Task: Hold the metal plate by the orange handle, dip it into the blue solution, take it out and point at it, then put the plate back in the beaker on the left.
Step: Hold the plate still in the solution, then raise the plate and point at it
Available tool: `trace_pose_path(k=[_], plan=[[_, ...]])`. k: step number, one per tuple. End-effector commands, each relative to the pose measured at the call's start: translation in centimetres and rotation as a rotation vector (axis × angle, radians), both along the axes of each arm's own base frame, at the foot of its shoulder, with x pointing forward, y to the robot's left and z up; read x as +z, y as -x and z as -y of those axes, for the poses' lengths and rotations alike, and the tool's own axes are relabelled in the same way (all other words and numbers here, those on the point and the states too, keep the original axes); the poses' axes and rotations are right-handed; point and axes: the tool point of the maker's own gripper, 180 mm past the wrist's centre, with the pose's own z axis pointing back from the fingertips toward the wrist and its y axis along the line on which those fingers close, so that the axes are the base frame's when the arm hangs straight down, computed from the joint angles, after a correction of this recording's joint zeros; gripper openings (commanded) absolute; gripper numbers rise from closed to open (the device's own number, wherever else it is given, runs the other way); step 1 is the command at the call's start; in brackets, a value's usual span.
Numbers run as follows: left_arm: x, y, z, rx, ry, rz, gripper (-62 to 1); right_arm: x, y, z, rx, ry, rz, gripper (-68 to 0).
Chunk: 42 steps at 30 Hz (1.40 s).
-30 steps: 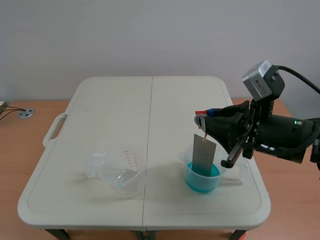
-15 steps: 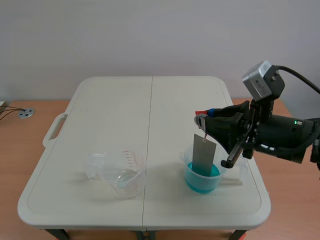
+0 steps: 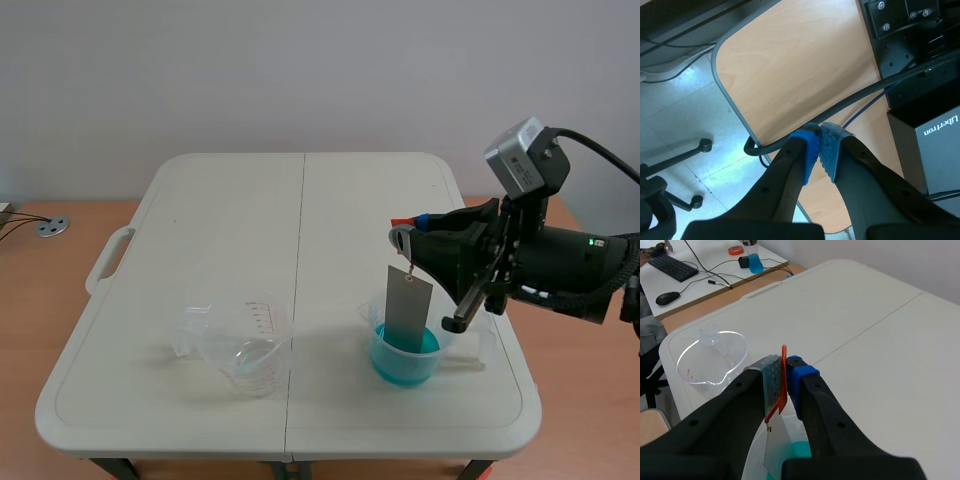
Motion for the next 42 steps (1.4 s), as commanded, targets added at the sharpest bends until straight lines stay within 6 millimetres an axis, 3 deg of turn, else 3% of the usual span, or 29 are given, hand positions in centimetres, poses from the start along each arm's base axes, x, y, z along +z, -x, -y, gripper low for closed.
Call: trace_pose_path(k=[1,14,22,27,31,38,42], plan=[[0.2,-0.6,0.5,-0.001,0.015,0.018,-59.2,1.1,-0.3,-0.1,0.015,-0.012,0.033,-66.4],[0.2,-0.6,0.5,-0.002,0.016,0.019,-59.2,5.0,0.5,-0.9,0.06,-0.063,0.114,-66.4],[0.2,-2.6,-0.6,-0.004,-0.02,0.035,-59.2,8.3,1.3,-0.6,0.069,-0.099,0.181,-66.4],[1.2,-6.3,-2.1,0.024,-0.053,0.127,-59.2,10.4,1.7,-0.4,0.073,-0.112,0.233,-66.4],[3.3,-10.1,-3.2,0.036,-0.08,0.24,-59.2,11.8,2.1,-0.5,0.081,-0.109,0.275,-66.4],[9.3,-17.8,-4.4,0.032,-0.124,0.5,-59.2,13.6,2.5,-0.9,0.094,-0.093,0.329,-66.4],[12.7,-21.3,-3.5,0.01,-0.106,0.642,-59.2,14.4,2.7,-1.0,0.099,-0.089,0.344,-66.4]])
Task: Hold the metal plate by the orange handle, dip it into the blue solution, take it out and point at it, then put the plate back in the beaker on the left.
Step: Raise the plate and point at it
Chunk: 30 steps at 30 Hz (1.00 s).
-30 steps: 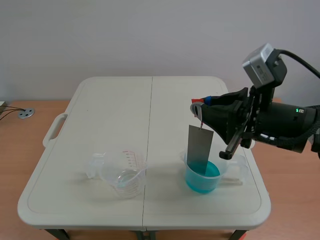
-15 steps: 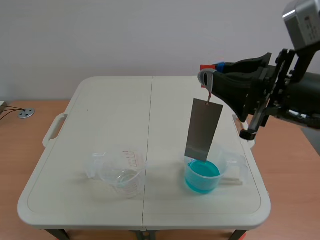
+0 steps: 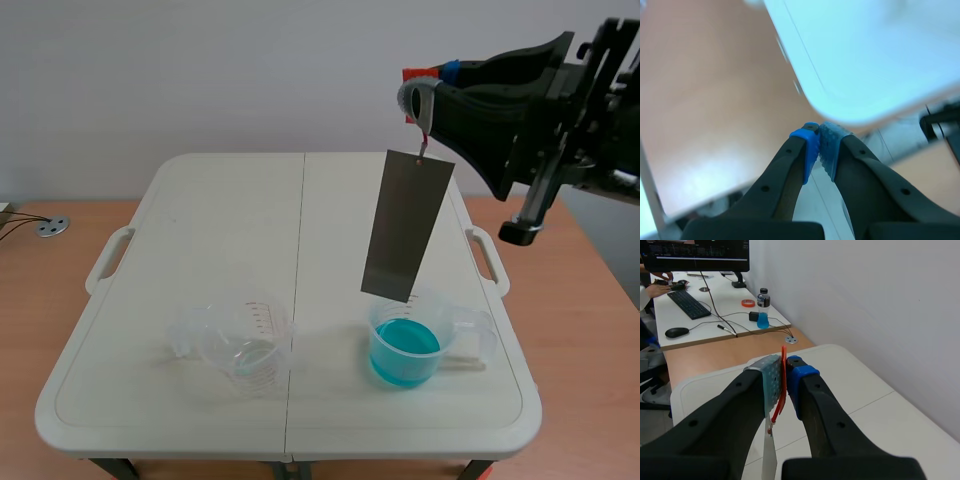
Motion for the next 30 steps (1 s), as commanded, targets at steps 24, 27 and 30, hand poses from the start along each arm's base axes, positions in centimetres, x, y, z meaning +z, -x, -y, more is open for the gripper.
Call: trace_pose_path(k=[24,27,30], plan=[[7.1,-6.4,21.1,-0.653,0.367,0.248,-59.5,5.1,1.1,-0.2,0.023,-0.039,0.067,-66.4],[7.1,-6.2,22.7,-0.697,0.376,0.238,-59.5,5.1,1.1,-0.2,0.023,-0.037,0.066,-66.4],[7.0,-6.2,24.2,-0.726,0.381,0.228,-59.5,5.1,1.1,-0.2,0.023,-0.037,0.066,-66.4]])
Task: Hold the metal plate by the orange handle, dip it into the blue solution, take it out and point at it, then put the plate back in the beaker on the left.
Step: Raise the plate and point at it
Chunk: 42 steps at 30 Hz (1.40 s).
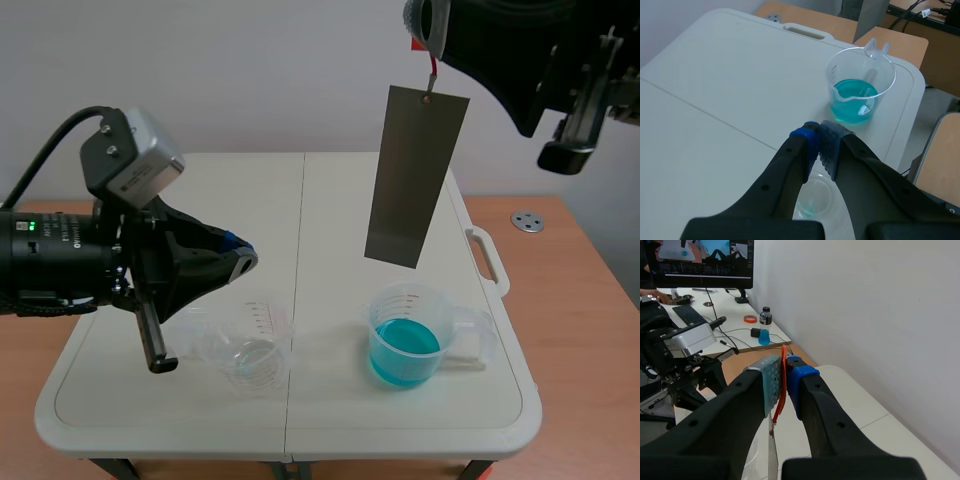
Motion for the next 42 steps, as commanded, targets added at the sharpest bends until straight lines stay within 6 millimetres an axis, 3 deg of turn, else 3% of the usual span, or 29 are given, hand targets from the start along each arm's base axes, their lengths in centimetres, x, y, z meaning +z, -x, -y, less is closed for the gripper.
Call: trace_pose_path(k=[1,11,17,36,42], plan=[[0.4,-0.2,0.8,-0.011,0.024,0.015,-59.4,1.0,0.2,0.1,0.011,-0.017,0.026,-66.4],[-1.1,-0.3,4.5,-0.084,0.013,0.006,-59.4,1.0,0.2,0.1,0.012,-0.021,0.02,-66.4],[-0.3,-0.9,5.7,-0.088,0.04,0.034,-59.4,0.9,0.2,0.1,0.011,-0.018,0.018,-66.4],[-0.1,-1.1,5.7,-0.081,0.048,0.041,-59.4,0.8,0.1,0.0,0.011,-0.017,0.011,-66.4],[0.0,-2.1,3.3,-0.027,0.016,0.064,-59.4,0.8,0.1,0.0,0.011,-0.017,0.011,-66.4]])
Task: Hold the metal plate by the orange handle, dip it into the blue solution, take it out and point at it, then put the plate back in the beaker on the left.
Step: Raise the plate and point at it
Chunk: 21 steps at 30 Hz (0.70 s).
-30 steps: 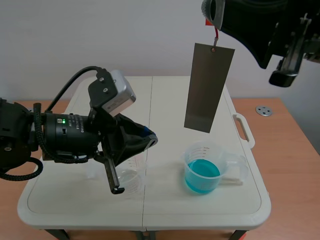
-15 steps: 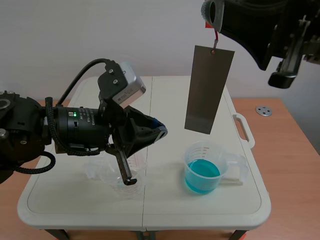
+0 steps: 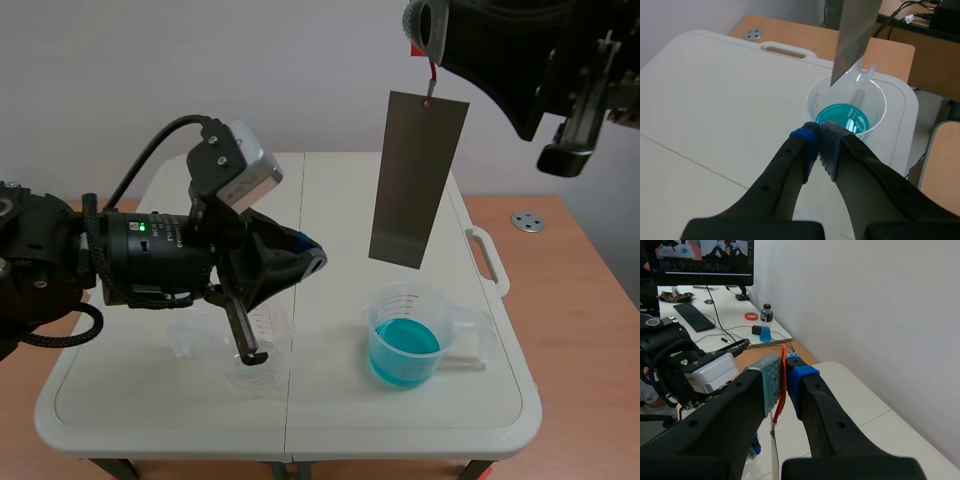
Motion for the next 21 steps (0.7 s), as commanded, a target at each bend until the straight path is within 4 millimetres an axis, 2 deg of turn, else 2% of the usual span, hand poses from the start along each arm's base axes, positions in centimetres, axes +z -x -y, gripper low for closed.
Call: trace_pose_path(k=[1,5,12,18,21], plan=[[1.3,-0.6,-1.6,0.029,0.002,0.037,-59.4,1.0,0.2,0.1,0.011,-0.022,0.026,-66.4],[2.5,-0.2,-4.9,0.083,-0.015,0.052,-59.4,1.1,0.2,0.1,0.012,-0.023,0.027,-66.4],[3.9,2.2,-11.8,0.178,-0.113,0.081,-59.4,1.1,0.2,0.0,0.012,-0.025,0.029,-66.4],[2.4,3.8,-19.3,0.371,-0.273,0.033,-59.4,1.0,0.4,-0.6,0.033,-0.031,0.023,-66.4],[1.1,5.3,-22.8,0.467,-0.348,-0.017,-59.4,1.1,0.5,-1.1,0.053,-0.035,0.026,-66.4]])
